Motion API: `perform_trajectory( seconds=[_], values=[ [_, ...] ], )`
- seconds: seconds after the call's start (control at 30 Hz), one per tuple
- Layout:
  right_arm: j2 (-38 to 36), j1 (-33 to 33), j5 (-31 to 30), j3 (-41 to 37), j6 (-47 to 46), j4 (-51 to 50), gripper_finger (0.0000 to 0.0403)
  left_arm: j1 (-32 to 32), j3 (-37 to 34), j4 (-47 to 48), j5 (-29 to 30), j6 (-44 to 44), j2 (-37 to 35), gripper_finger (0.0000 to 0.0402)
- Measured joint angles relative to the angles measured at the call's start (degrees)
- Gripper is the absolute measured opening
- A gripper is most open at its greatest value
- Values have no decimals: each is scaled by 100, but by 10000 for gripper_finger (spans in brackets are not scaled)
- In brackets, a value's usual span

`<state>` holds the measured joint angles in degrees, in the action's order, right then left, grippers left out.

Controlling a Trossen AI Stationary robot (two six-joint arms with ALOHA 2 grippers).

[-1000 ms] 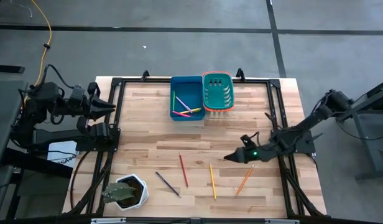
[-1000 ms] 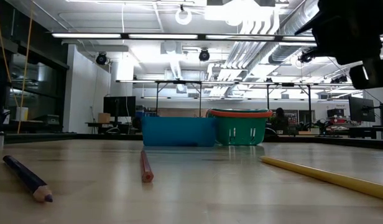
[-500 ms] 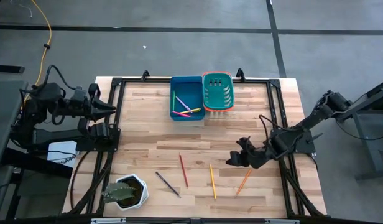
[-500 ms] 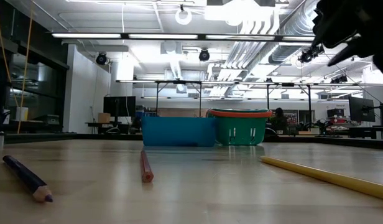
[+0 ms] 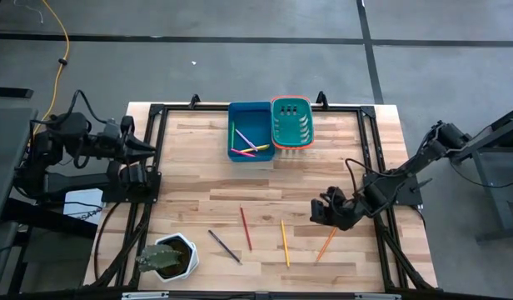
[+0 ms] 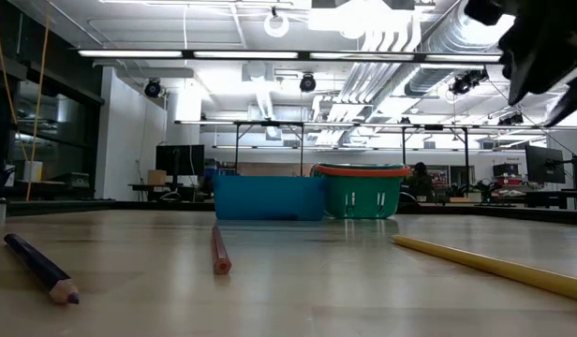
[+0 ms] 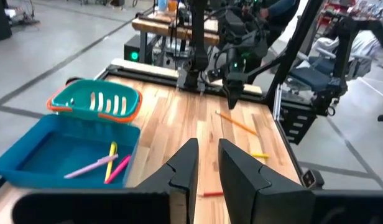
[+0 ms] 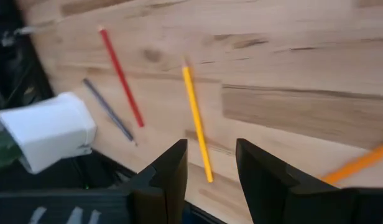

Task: Sort pens & pencils
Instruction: Put the orange pencil into the green bin

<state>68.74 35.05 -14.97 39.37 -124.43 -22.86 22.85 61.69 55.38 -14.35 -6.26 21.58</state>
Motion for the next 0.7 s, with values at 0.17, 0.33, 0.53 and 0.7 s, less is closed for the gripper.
perform_trajectory(
  seconds=[0.17,0.33,0.53,0.7],
  values=[
    [182,-9,30,0,-512,74,128,1,0,372,-4,87,0,51],
    [417,-28,-29,0,-448,267,128,0,0,727,-66,459,0,51],
    [486,-220,-664,48,903,1243,128,1,0,749,-67,610,0,51],
    [467,-678,-1199,777,3643,1594,128,1,0,613,-69,605,0,51]
  ],
)
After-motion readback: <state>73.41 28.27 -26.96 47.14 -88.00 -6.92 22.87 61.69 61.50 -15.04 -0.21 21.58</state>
